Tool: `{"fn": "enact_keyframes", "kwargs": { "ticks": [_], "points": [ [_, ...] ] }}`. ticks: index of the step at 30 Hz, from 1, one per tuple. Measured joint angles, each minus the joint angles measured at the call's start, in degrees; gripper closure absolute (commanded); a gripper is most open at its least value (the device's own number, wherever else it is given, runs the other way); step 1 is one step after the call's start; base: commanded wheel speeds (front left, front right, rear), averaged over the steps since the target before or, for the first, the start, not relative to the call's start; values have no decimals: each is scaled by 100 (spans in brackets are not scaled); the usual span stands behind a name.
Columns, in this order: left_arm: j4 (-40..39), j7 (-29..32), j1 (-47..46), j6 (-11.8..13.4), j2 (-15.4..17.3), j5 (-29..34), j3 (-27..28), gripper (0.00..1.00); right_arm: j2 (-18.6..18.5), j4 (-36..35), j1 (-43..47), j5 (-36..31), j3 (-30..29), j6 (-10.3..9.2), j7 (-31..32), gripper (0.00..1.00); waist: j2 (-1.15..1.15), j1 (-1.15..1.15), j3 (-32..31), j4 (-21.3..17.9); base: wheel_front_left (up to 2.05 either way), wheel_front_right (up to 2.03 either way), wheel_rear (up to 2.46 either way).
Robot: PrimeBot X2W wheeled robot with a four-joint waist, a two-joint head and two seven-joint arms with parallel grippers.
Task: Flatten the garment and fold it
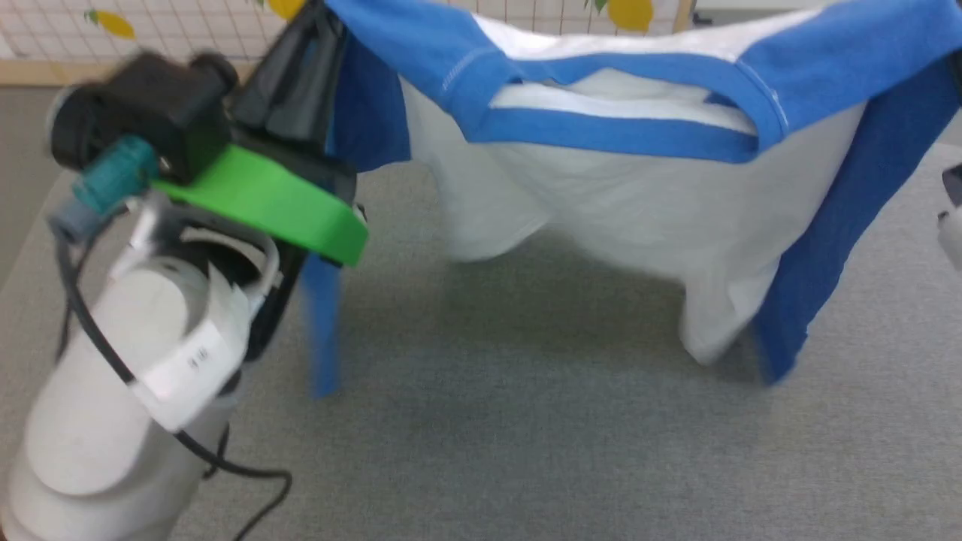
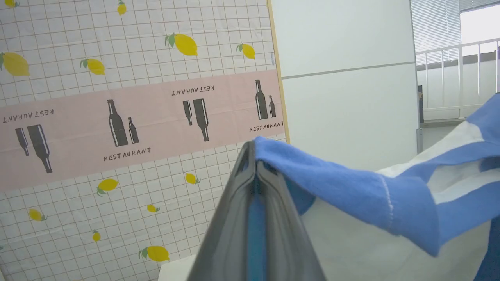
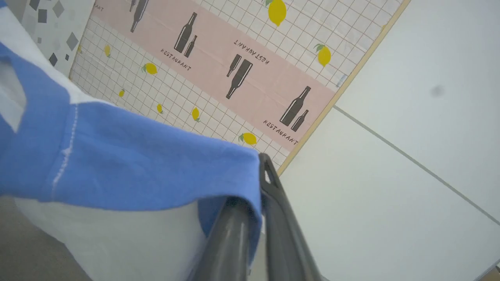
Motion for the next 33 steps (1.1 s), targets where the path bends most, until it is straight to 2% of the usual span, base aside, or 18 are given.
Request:
{"fn": "enact_keyframes", "kwargs": {
  "ticks": [6,11,18,23,27,33],
  "points": [
    [-70,722,-532,-38,135,-169,56,100,-235,66,-672,104,434,1,282,100,0,0,-204,-114,0,0,0],
    [57,1263,-960,-38,148,-276,69,100,-331,269,-1271,223,780,1,410,100,0,0,-141,-167,0,0,0],
    [770,1783,-1750,21,44,-480,82,100,-483,1099,-2413,307,1512,1,436,100,0,0,220,-253,0,0,0],
    [1546,1808,-2621,112,-105,-274,87,100,-427,1965,-3622,272,2237,1,254,100,0,0,654,-335,0,0,0],
    [2087,1689,-3426,169,-152,60,100,100,-210,2691,-4703,151,2746,1,65,100,0,0,1070,-413,0,0,0],
    [2815,1038,-4511,381,-352,543,142,100,102,3750,-6008,-172,3094,1,-491,100,0,0,1748,-513,0,0,0]
  ]
}}
